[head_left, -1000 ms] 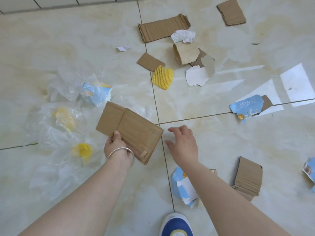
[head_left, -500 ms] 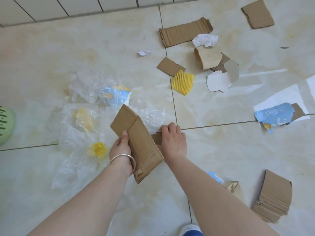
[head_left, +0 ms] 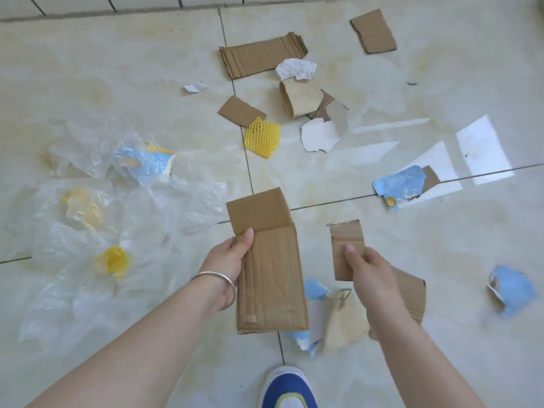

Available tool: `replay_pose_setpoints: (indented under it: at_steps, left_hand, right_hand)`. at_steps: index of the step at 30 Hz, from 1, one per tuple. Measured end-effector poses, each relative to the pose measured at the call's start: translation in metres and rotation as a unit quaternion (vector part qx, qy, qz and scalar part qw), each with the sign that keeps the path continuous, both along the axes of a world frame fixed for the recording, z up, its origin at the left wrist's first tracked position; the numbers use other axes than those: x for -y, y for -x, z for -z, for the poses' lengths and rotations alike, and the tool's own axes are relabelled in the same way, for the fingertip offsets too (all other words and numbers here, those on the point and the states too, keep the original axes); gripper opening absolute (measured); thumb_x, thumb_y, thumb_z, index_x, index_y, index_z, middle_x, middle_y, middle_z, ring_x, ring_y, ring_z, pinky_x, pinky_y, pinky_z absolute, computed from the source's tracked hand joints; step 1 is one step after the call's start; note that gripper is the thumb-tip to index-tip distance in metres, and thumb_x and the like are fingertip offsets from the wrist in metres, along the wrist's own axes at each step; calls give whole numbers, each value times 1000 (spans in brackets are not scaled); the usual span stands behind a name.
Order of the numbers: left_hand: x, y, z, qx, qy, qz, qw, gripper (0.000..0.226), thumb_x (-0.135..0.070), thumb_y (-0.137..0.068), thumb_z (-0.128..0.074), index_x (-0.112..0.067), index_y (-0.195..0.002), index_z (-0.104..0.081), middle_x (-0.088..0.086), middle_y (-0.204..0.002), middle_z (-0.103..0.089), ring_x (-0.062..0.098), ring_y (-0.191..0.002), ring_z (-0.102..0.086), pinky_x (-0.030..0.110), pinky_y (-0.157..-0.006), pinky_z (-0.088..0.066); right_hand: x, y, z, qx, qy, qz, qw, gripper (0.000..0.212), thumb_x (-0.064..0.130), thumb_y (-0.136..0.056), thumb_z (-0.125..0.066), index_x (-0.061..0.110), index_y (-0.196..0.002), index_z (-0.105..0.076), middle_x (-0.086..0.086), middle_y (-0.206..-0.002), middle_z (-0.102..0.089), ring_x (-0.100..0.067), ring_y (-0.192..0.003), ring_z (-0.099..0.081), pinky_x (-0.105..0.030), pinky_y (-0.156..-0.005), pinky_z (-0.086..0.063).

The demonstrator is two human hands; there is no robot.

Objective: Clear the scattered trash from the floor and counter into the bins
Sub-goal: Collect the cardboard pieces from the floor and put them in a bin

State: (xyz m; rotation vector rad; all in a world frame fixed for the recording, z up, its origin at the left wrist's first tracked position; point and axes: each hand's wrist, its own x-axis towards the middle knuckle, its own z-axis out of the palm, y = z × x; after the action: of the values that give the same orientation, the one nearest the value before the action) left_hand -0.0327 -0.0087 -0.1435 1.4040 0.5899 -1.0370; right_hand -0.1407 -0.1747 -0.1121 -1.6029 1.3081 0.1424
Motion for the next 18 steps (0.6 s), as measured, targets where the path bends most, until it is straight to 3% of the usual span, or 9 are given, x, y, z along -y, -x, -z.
replay_pose_setpoints:
  at_steps: [3, 6, 8, 10, 13, 16, 18]
  left_hand:
    - [11, 31, 10, -58, -26, 100, 993, 25, -34, -91, -56, -11, -90, -67, 7, -86, -71, 21, -76, -67, 28, -67, -54]
    - [15, 61, 21, -74, -66, 153, 983, 30, -34, -89, -59, -6, -96, -67, 11, -93, -73, 25, -83, -69, 31, -73, -54]
    - [19, 77, 23, -79, -80, 157, 981, 32, -34, -87, -61, -3, -95, -65, 12, -95, -72, 25, -81, -68, 30, -70, -54]
    - [24, 87, 24, -56, -114, 172, 977, 34, -37, -83, -64, -5, -92, -63, 15, -94, -70, 25, -80, -64, 33, -76, -51]
    - [30, 91, 27, -18, -152, 199, 968, 31, -40, -81, -64, -9, -83, -63, 14, -98, -71, 30, -92, -66, 40, -89, -51]
    - [36, 87, 21, -27, -128, 199, 971, 14, -33, -88, -61, -22, -78, -60, 3, -89, -68, 21, -83, -64, 27, -70, -50]
    - [37, 87, 16, -52, -89, 186, 977, 10, -30, -87, -63, -20, -85, -62, 5, -90, -70, 23, -83, -66, 28, -68, -52]
  right_hand:
    - [-1, 57, 0, -33, -34, 73, 996, 20, 26, -93, -52, 15, -79, -62, -8, -89, -63, -20, -79, -58, -33, -72, -42]
    - [-21, 93, 28, -85, -21, 42, 995, 17, 29, -90, -57, 14, -87, -64, -13, -118, -52, -27, -107, -53, -39, -95, -41]
    - [-33, 99, 44, -114, -28, 40, 992, 15, 29, -89, -58, 19, -78, -58, -14, -127, -46, -29, -115, -48, -37, -100, -37]
    - [-42, 97, 54, -120, -23, 43, 992, 11, 23, -88, -59, 23, -78, -58, -8, -129, -40, -28, -117, -44, -28, -97, -35]
    - [-42, 94, 62, -88, -16, 64, 994, 17, 14, -88, -59, 23, -73, -56, -4, -118, -34, -21, -102, -44, -14, -81, -28]
    - [-37, 87, 62, -52, -57, 75, 994, 9, 12, -87, -59, 14, -78, -59, -8, -108, -47, -22, -94, -49, -20, -76, -33]
    - [-32, 87, 62, -27, -75, 98, 992, 12, 11, -84, -60, 19, -75, -59, -10, -93, -63, -24, -86, -57, -25, -69, -41]
